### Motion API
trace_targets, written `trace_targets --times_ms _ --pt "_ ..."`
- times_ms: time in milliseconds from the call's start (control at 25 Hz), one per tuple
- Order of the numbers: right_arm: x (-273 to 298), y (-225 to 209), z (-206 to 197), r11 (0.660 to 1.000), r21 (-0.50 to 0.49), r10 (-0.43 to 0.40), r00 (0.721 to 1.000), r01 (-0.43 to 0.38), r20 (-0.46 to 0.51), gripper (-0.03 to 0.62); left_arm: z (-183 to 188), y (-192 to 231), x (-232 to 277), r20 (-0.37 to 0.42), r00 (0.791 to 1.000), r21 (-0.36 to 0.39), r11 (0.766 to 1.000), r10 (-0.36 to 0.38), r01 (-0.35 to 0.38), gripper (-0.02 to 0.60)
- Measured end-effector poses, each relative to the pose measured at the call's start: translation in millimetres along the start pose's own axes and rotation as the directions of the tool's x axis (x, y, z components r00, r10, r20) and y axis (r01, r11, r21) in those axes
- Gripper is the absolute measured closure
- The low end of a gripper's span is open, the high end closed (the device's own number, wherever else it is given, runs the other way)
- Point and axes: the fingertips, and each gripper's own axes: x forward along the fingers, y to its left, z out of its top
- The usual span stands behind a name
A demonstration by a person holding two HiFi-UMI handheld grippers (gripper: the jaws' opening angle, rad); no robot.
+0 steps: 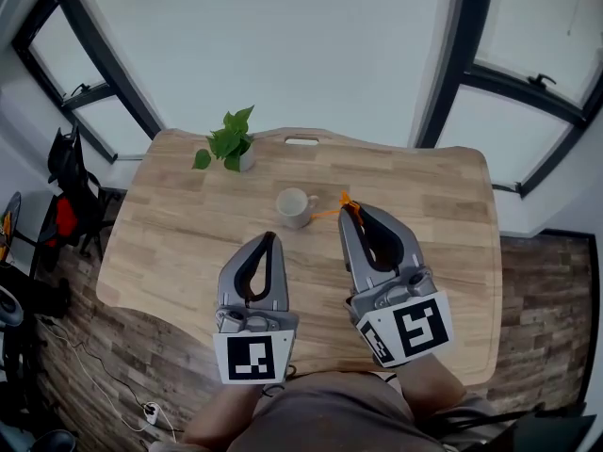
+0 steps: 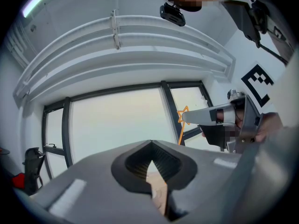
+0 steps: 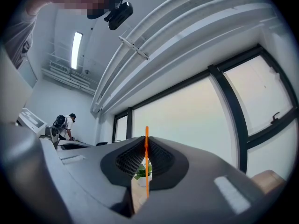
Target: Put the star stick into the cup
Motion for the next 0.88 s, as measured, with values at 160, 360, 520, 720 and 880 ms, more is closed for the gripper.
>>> trace_targets --times_ms 160,360,520,720,880 --pt "20.8 3.0 -4.4 1.000 0.001 0.011 1.000 -0.010 -0.010 0.548 -2.5 14.0 8.0 0.000 1.000 0.005 1.000 0.010 -0.010 0.581" --pt "48.4 10.2 -21.8 1.000 0.005 0.022 0.999 -0.022 -0.047 0.548 -18.2 34.3 18.5 -0.026 1.000 -0.006 1.000 0.005 -0.005 0.581" --pt "69.5 9.9 -43.8 1.000 0.008 0.015 0.996 -0.015 -0.090 0.548 -43.6 45.4 30.4 -0.067 0.998 -0.055 0.998 -0.011 0.007 0.581" --pt "91.6 8.3 -84.2 1.000 0.030 0.007 0.985 -0.002 -0.174 0.548 -82.6 58.3 46.4 -0.128 0.991 -0.099 0.995 -0.036 0.023 0.581" --pt "103.0 2.2 -114.2 0.998 0.068 -0.002 0.975 0.017 -0.224 0.548 -108.2 61.9 55.8 -0.178 0.982 -0.050 0.997 -0.070 0.062 0.581"
